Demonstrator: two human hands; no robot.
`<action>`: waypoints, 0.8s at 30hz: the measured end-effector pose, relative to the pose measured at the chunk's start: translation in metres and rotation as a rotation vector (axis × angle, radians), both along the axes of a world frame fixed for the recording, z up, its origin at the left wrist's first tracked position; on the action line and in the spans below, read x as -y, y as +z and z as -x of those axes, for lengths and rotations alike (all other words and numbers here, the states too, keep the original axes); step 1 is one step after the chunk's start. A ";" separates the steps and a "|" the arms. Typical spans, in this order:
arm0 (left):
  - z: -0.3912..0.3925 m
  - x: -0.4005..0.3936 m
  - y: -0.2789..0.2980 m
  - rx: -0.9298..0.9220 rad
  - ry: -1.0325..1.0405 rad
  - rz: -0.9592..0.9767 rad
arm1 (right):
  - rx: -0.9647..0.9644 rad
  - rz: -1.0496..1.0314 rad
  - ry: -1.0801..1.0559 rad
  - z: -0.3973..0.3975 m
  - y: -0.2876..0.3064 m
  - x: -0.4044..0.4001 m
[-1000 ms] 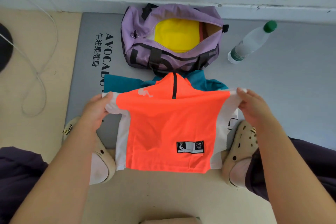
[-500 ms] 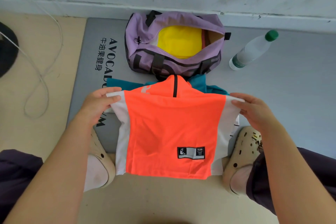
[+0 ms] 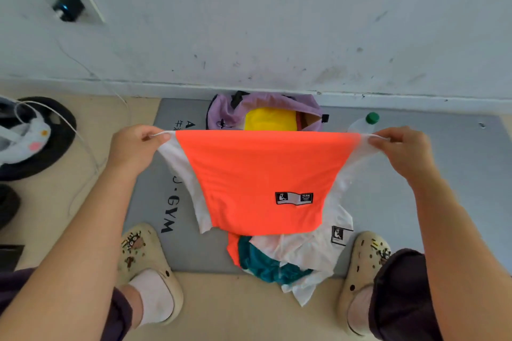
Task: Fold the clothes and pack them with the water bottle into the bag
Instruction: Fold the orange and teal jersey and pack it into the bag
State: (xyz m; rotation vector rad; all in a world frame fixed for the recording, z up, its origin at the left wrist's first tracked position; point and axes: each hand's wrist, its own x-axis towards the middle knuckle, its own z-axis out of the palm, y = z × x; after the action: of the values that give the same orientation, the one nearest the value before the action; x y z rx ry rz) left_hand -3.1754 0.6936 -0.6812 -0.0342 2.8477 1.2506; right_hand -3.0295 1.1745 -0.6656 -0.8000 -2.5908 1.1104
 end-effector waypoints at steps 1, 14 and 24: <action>-0.001 0.001 0.013 -0.052 -0.008 0.020 | -0.036 0.011 0.002 -0.001 0.013 0.001; -0.049 0.015 0.092 -0.030 0.087 -0.475 | -0.270 0.600 0.084 -0.051 0.083 0.014; -0.047 0.002 0.062 0.015 0.206 -0.438 | -0.233 0.512 -0.061 -0.052 0.058 0.014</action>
State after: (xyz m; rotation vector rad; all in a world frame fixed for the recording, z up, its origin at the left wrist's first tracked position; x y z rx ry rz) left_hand -3.1280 0.6914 -0.6191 -0.3287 2.5410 1.8741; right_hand -2.9780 1.1601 -0.6079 -0.7790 -2.0991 1.7630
